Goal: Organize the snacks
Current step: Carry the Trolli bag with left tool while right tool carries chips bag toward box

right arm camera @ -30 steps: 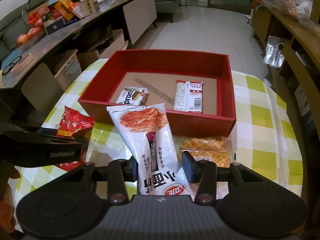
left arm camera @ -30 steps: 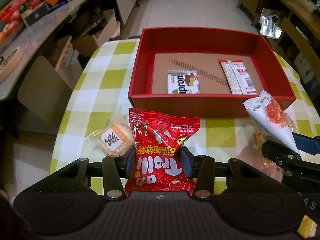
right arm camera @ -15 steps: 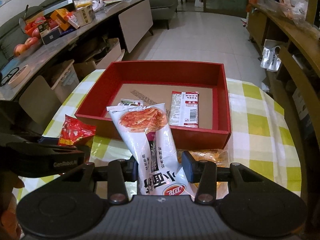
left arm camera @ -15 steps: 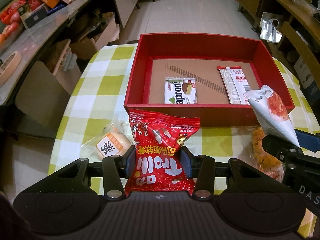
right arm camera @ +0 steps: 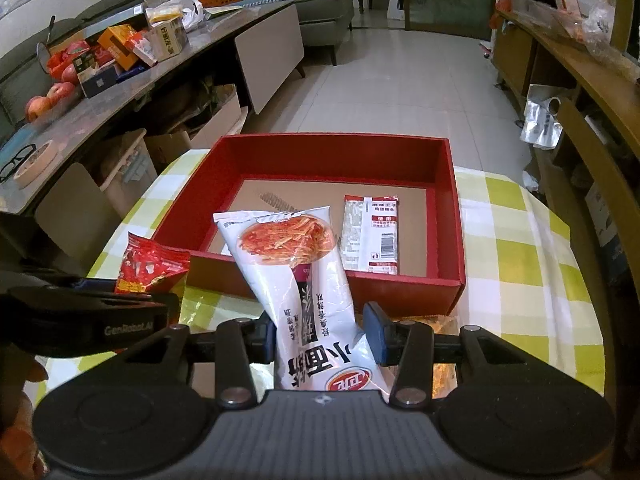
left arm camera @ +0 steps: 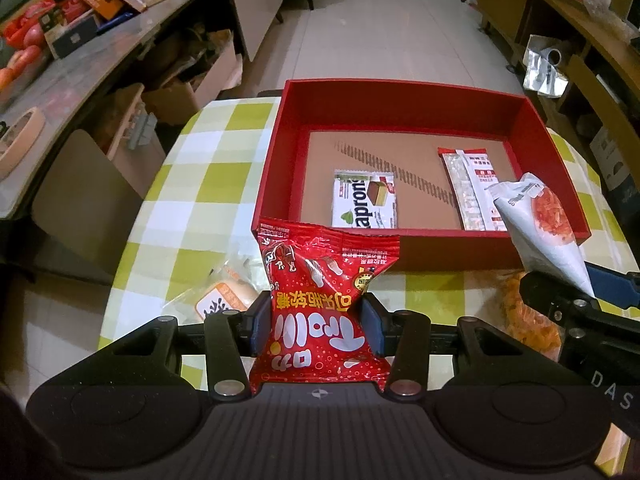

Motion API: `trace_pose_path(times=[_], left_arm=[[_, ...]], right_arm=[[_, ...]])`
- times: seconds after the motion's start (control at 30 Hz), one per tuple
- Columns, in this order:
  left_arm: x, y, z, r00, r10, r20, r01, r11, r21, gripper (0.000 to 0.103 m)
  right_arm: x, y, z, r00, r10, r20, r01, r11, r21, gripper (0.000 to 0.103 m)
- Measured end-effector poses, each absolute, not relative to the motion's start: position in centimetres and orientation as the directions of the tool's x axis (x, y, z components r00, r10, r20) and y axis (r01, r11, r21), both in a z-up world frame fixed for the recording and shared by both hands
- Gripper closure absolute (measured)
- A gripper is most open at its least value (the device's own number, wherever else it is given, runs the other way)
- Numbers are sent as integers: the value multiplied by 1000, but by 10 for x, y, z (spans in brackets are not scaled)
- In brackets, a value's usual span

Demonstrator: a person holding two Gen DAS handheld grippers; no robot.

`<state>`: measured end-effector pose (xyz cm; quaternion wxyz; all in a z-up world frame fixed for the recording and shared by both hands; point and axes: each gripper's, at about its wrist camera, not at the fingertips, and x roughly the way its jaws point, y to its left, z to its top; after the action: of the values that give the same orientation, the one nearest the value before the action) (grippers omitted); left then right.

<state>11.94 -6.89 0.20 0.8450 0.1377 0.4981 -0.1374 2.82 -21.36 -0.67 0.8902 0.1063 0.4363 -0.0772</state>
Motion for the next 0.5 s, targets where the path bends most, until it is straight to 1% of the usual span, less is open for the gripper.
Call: trace_pose_path(times=[0.5], left_arm=[[140, -79, 0, 459, -105, -882, 352, 933, 72, 48]], right_arm=[[52, -224, -9, 616, -54, -786, 253, 958, 132, 54]])
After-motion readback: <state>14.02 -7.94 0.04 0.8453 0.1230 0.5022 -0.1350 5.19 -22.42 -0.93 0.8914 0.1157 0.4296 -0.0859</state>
